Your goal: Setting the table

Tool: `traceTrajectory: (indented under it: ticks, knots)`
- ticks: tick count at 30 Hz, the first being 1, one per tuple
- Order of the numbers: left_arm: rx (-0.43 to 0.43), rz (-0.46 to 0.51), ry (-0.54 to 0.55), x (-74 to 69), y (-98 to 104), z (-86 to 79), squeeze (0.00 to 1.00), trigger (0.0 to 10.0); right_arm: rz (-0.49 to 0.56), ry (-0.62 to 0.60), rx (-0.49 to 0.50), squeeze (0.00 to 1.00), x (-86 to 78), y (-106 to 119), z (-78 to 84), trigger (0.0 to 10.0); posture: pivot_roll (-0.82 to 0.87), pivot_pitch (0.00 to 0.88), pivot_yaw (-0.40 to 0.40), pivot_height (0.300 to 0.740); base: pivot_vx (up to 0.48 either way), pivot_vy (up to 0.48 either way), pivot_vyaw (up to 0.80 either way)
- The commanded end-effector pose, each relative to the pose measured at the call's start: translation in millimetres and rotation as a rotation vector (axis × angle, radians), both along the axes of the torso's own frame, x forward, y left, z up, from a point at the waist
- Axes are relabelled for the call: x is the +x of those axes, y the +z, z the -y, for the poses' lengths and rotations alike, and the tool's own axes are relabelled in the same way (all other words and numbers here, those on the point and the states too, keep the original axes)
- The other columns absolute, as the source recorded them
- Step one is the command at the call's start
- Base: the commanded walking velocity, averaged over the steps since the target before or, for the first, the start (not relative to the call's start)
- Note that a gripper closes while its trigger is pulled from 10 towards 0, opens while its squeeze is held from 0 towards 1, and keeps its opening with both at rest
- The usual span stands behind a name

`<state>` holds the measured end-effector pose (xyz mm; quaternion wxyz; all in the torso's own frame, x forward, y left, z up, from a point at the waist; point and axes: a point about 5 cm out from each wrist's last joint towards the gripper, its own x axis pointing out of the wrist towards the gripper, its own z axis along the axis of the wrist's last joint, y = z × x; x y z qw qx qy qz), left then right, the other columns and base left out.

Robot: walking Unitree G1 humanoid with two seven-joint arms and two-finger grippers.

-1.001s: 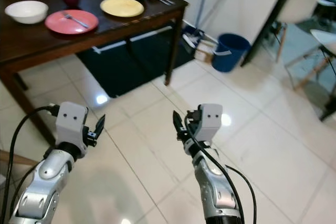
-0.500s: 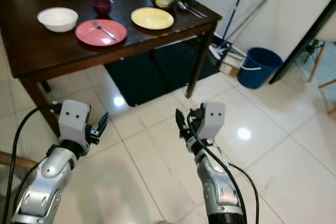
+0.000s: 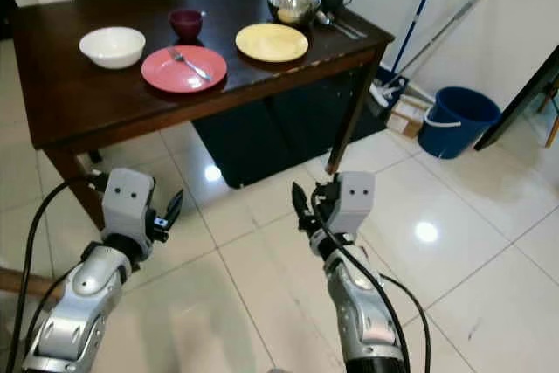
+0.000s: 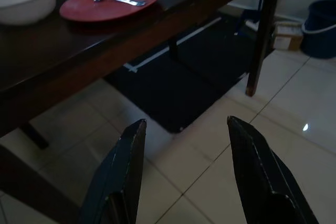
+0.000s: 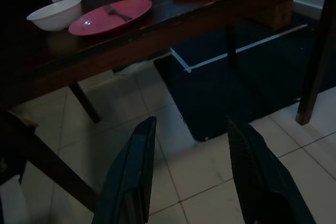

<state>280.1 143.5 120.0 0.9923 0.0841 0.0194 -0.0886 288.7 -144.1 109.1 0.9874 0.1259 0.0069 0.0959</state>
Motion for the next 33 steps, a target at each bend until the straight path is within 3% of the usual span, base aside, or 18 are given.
traceTrajectory:
  ticks: [1,33]
  knots:
    - [0.004,-0.022,0.004,-1.2,-5.4,-1.1,0.0,10.0,-0.01,0.001,-0.001,0.0,-1.2,-3.0,-1.6,10.0,-0.07,0.005,0.021,0.74,0.304,0.0,0.0]
    - [0.007,-0.016,-0.014,0.0,-4.5,1.1,0.0,10.0,-0.007,-0.006,0.004,0.0,-1.4,-3.9,-2.0,10.0,-0.08,0.003,0.03,0.74,0.353,0.0,0.0]
